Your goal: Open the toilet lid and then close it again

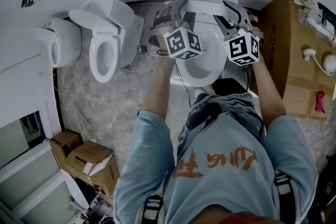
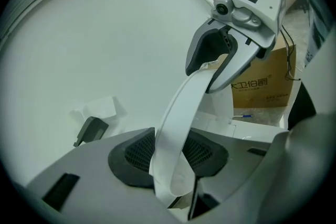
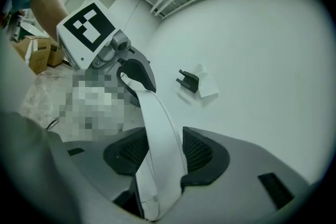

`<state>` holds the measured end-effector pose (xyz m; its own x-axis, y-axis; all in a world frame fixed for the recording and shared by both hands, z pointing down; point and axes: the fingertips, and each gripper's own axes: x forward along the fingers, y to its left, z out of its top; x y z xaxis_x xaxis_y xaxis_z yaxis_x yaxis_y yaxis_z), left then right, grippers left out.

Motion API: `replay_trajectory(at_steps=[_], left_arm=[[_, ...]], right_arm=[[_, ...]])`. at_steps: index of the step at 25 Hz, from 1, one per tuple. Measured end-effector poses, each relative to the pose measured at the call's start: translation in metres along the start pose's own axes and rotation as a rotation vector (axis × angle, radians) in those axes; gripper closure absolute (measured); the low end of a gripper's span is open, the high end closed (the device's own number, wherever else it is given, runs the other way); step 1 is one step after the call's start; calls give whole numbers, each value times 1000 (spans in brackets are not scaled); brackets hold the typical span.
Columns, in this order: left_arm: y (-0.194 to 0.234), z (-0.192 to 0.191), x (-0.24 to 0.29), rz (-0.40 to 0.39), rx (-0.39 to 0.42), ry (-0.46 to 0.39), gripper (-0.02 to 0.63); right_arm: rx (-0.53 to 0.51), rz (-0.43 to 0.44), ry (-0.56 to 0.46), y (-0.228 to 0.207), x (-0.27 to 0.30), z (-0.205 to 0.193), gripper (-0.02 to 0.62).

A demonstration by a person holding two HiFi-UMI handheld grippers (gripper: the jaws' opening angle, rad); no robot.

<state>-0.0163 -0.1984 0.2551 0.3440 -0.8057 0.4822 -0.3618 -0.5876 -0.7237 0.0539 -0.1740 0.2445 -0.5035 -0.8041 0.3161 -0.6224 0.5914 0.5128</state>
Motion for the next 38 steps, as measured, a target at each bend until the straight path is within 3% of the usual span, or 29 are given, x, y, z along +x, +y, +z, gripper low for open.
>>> replay_trajectory(at_steps=[11, 22, 38], left_arm=[[60, 23, 77, 7, -10, 31, 469], [94, 37, 148, -9, -38, 58, 462], [123, 38, 210, -72, -50, 69, 456]], right_arm=[[43, -84, -49, -86, 55, -8, 413], [76, -111, -77, -150, 106, -28, 443], [136, -98, -46, -194, 157, -45, 439]])
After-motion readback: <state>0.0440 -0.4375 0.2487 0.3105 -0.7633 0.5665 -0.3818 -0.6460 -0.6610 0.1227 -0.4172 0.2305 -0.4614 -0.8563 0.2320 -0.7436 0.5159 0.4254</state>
